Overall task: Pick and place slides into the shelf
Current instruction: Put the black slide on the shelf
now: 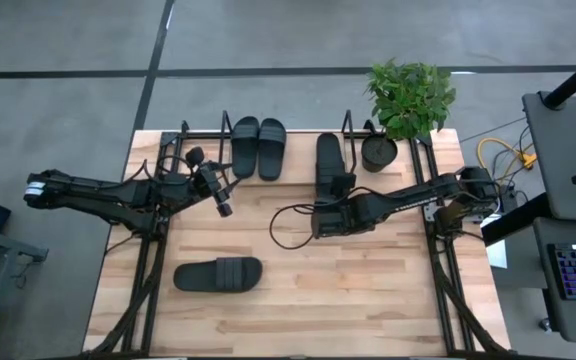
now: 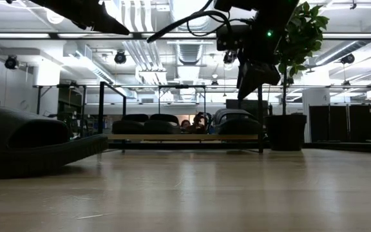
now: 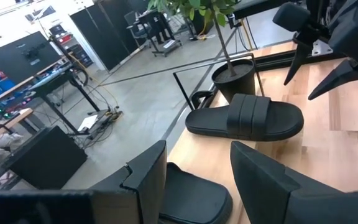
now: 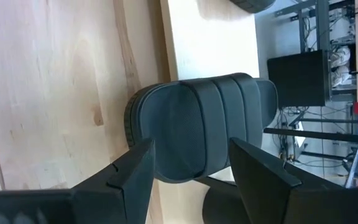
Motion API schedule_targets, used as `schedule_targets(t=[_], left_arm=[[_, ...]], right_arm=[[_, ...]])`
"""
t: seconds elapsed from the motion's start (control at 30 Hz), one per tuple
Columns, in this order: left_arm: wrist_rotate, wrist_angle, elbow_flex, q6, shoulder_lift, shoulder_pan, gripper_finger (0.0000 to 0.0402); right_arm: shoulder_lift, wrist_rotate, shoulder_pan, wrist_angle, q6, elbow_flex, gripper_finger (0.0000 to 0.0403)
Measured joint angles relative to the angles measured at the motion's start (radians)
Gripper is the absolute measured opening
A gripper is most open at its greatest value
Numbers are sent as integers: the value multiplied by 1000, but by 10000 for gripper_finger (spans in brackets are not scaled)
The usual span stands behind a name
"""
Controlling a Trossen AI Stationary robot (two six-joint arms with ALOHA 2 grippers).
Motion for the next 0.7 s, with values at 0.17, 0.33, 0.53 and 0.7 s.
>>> schedule_targets(t=[0.17,0.33,0.53,0.7], left_arm=[[0,2,0,0,0,0,164],[0,7,0,0,0,0,164],[30,25,0,3,-2,0,164],[48,24,0,3,-2,0,164]], right_arm=[[-1,1,0,-23,-9,27,196],[-1,2,0,-33,-25,53,196],[-1,2,0,-33,-65,98,196],[-10,2,0,-40,-99,127,196]])
